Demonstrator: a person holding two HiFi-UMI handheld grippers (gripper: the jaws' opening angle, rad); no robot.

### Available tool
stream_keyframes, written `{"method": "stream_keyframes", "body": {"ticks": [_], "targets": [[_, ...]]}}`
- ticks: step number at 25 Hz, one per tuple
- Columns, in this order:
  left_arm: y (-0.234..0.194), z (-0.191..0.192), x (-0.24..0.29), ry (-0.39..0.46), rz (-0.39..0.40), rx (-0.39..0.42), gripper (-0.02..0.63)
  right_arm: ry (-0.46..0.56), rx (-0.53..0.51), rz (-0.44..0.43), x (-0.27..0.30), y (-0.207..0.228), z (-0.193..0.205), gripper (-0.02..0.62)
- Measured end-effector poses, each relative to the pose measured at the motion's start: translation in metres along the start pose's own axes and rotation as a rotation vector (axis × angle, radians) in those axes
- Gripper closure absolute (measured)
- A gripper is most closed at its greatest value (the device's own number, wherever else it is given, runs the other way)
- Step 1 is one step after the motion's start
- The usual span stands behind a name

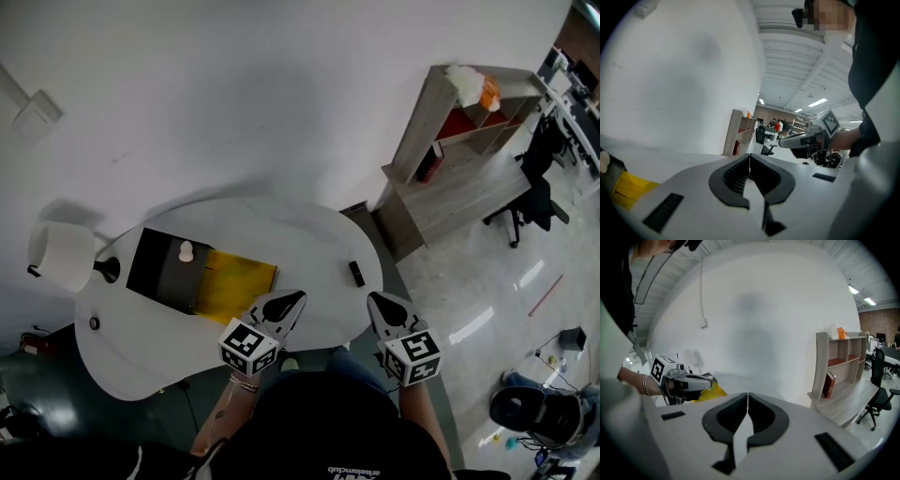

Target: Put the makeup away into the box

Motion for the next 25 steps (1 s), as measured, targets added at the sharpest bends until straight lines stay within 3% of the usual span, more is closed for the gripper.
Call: {"method": "stream_keyframes", "body": {"ticks": [11,16,20,25], "targets": [[0.001,0.028,0.039,-0.036,-0.09,-0.068,0.588,-0.082,-0.007,-0.105,0.027,0.041,0.013,0.574],[0.008,0.04,0.057,-0.02,-0.05,-0.156,0.586,-0.149,-0.007,-0.144,0.037,0.057,0.028,0.574],[0.011,0.052,0.064,-0.051,-0.071,-0.17,0.586,-0.192,0.0,-0.192,0.048,0.064,0.037,0.574],[0.015,0.062,0.071,-0.028,-0.067,-0.226,0.586,-0.248,-0.006,-0.258,0.056,0.067,0.046,0.574]]}}
Point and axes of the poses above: the fingertips, and each gripper's own axes: x forward along the fingers, y to its right, z out of its underside, the point moved 7 cm from there along -x, backward along the fingers, and after that the axes turned 11 degrees about y, right-handed, at the moved point
